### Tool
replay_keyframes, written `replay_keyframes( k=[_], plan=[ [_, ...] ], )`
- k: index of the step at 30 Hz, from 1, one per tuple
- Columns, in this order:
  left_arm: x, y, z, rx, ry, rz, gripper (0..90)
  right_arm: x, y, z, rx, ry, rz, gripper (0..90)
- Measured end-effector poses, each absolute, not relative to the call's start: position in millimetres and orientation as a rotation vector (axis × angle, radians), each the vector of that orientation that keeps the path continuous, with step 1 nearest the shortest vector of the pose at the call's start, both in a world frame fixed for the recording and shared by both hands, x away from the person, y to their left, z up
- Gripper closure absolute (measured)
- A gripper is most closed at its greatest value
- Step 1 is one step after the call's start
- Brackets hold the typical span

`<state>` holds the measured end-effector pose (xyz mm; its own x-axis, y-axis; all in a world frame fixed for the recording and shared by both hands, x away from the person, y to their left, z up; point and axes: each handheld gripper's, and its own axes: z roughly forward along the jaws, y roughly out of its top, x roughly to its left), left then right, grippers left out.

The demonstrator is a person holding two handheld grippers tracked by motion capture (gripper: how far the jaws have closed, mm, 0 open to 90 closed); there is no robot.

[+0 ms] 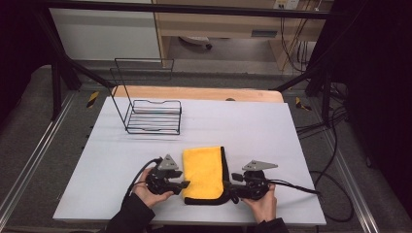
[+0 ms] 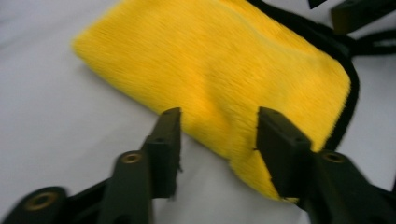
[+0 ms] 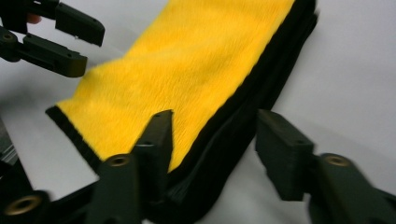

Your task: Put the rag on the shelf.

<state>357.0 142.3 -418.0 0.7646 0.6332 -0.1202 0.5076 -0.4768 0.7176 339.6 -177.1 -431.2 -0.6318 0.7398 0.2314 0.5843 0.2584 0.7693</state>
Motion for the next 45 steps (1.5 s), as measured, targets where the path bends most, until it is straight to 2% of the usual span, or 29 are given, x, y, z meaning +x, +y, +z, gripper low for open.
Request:
replay_keyframes(
  k=[1, 4, 6, 10, 12, 20, 24, 28, 33, 38, 45],
  plan=[
    [362.3, 146.3, -416.2, 2.150, 0.868, 0.217, 39.9, 339.6, -177.1, -431.2, 1.250, 2.346, 1.313, 37.0],
    [381.3, 153.3, -415.8, 2.119, 0.918, 0.240, 32.7, 353.5, -181.0, -427.1, 1.213, 2.320, 1.328, 24.8],
    [394.9, 154.5, -418.4, 2.103, 0.953, 0.245, 27.9, 363.3, -181.5, -427.2, 1.203, 2.324, 1.325, 21.1],
    [413.7, 151.4, -425.4, 2.078, 1.017, 0.255, 28.0, 379.3, -181.2, -429.7, 1.181, 2.323, 1.304, 13.7],
    [420.0, 147.0, -429.1, 2.069, 1.038, 0.265, 29.9, 384.2, -181.7, -430.8, 1.171, 2.328, 1.285, 12.4],
    [440.8, 133.2, -443.2, 2.036, 1.111, 0.234, 50.0, 390.6, -184.2, -432.1, 1.172, 2.311, 1.286, 9.1],
    [443.8, 130.8, -448.8, 2.046, 1.122, 0.207, 57.0, 394.9, -185.7, -431.8, 1.177, 2.308, 1.293, 9.9],
    [442.8, 127.8, -449.6, 2.044, 1.109, 0.189, 68.6, 403.6, -184.2, -431.9, 1.199, 2.297, 1.302, 13.0],
    [442.8, 126.2, -451.2, 2.038, 1.108, 0.177, 74.5, 421.9, -178.1, -435.0, 1.238, 2.295, 1.304, 19.4],
    [441.9, 125.2, -452.6, 2.047, 1.078, 0.192, 76.9, 441.2, -171.8, -444.5, 1.311, 2.291, 1.292, 25.6],
    [441.8, 125.7, -453.7, 2.058, 1.043, 0.202, 77.4, 452.3, -157.3, -454.7, 1.291, 2.341, 1.251, 40.2]
  ],
)
